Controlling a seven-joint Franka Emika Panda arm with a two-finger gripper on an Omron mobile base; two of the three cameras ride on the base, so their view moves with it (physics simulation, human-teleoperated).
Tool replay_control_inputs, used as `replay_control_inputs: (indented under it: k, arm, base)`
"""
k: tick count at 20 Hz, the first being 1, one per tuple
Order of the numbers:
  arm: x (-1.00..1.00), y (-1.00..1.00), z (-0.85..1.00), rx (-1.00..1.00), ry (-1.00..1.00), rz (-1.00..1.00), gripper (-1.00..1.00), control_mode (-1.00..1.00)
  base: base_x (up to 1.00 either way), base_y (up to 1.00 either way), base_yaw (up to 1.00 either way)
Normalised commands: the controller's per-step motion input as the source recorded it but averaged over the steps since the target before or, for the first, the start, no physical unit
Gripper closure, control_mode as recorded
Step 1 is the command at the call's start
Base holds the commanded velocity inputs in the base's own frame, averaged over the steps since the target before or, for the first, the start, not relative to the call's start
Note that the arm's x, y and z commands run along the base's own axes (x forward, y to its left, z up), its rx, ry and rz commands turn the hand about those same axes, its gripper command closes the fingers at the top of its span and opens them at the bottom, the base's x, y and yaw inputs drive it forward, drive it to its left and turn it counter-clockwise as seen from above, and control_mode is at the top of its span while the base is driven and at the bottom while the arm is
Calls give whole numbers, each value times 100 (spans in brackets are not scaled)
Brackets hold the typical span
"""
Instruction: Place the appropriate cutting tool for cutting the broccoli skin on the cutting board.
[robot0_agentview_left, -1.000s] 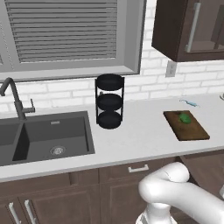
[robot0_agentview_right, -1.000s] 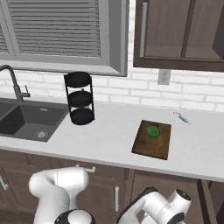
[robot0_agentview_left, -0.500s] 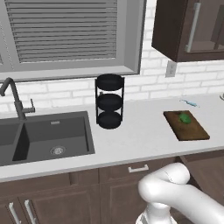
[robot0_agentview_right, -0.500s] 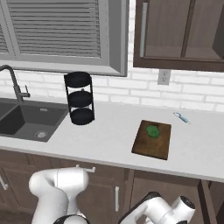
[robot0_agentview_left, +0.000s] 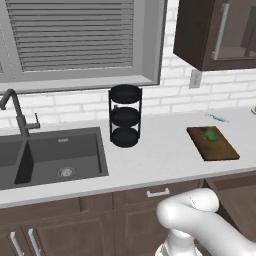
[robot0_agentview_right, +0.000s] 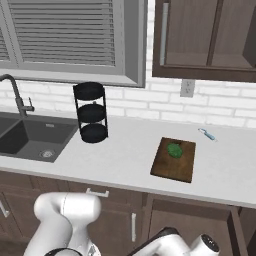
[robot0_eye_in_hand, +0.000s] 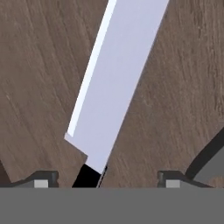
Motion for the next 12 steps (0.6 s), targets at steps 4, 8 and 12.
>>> replay_control_inputs:
  k: [4,8,12]
  arm:
    - [0,44,-41,-3,-3,-5,100,-100]
    - [-7,20,-54,-4,-1,-6,100,-100]
    - [-4,3,-38,-4,0,-8,100,-100]
  base:
    - [0,0,0]
    - [0,0,0]
    - [0,0,0]
